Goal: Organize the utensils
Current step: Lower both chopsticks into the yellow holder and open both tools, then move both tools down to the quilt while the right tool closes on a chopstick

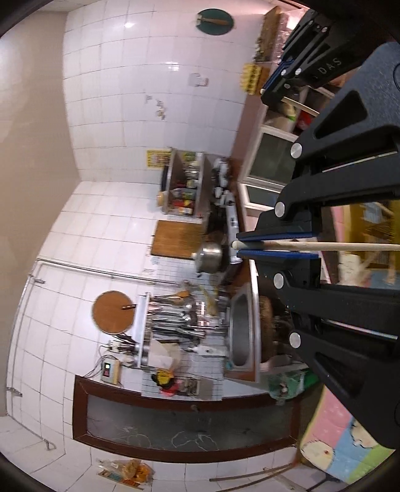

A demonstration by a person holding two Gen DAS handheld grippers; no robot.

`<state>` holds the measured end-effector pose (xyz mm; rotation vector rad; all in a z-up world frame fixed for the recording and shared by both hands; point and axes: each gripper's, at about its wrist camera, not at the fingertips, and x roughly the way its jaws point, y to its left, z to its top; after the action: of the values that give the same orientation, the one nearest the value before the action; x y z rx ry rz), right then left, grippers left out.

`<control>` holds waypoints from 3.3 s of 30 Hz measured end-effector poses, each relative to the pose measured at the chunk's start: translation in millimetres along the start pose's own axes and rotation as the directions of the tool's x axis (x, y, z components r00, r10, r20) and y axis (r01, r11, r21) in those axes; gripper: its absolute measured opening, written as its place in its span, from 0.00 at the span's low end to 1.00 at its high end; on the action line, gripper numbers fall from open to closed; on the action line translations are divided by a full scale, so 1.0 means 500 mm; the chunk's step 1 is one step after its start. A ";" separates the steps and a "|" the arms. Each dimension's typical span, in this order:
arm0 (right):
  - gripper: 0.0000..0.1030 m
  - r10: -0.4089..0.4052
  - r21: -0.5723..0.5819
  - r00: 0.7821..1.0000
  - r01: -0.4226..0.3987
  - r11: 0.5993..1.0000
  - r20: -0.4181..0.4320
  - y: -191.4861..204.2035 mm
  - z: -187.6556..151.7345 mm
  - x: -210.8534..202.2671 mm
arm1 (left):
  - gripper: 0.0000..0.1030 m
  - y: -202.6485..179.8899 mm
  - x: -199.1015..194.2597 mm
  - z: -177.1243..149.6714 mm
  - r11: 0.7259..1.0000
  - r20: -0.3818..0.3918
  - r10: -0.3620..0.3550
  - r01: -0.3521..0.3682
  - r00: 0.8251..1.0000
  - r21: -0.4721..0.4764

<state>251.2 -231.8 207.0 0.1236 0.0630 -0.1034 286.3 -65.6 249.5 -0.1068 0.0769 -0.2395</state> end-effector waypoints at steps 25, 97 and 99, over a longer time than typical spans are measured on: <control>0.54 -0.038 -0.031 0.962 0.030 0.999 -0.269 -0.035 -0.172 0.165 | 0.61 0.077 0.154 -0.194 0.995 -0.268 0.085 -0.095 0.960 -0.021; 0.06 -0.016 -0.044 0.716 -0.021 0.999 -0.698 -0.064 -0.508 -0.072 | 0.95 0.089 -0.121 -0.589 0.995 -0.715 0.071 -0.095 0.695 0.006; 0.06 -0.014 -0.042 0.721 -0.021 0.999 -0.693 -0.072 -0.507 -0.076 | 0.95 0.087 -0.122 -0.596 0.996 -0.718 0.066 -0.093 0.693 0.002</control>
<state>195.5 -231.3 -45.5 0.1097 0.8291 -0.0458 210.9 -37.4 -47.3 -0.0368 0.8799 -0.1802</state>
